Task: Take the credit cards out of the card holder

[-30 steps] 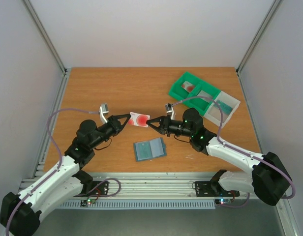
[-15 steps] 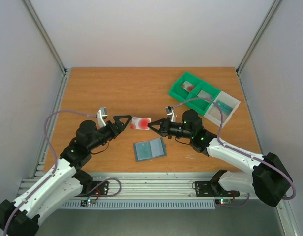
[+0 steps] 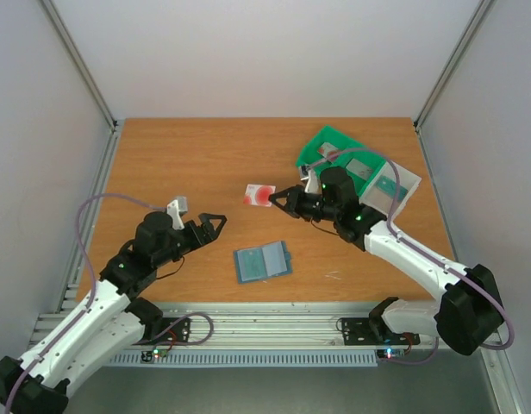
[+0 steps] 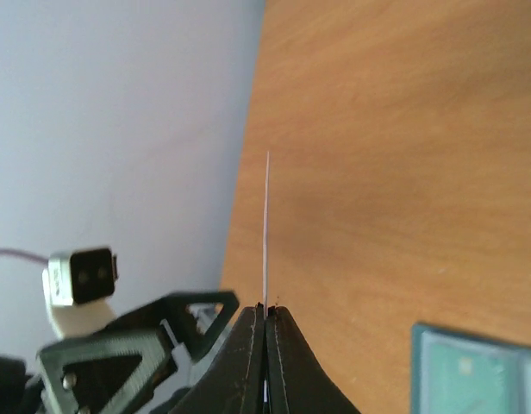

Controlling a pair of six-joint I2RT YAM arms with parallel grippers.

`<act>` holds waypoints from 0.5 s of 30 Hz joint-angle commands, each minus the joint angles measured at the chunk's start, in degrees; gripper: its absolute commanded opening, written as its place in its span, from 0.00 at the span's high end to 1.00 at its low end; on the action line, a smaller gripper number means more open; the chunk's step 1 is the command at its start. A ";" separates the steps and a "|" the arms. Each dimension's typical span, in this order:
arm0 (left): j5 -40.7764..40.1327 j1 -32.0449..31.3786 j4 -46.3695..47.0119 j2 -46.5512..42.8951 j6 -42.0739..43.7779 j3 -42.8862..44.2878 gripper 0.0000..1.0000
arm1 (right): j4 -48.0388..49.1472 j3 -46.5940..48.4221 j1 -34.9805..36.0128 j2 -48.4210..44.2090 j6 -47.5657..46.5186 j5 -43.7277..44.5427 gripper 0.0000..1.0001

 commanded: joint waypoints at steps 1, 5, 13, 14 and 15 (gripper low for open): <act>0.71 -0.02 -1.03 2.41 4.81 1.02 0.01 | -10.82 5.96 -3.60 2.70 -8.31 6.38 0.99; 3.49 -0.06 -0.39 6.94 6.65 0.53 0.01 | -15.98 10.68 -7.81 6.20 -12.06 10.75 0.99; 9.71 -0.02 2.74 16.96 8.95 0.40 0.01 | -20.51 19.63 -15.62 15.36 -16.38 18.97 0.99; 10.59 -0.02 3.18 18.01 9.10 0.52 0.01 | -21.56 21.27 -16.48 16.78 -16.96 20.01 0.99; 11.31 -0.04 3.58 19.07 9.24 0.58 0.01 | -22.42 22.83 -17.27 18.34 -17.27 21.01 0.99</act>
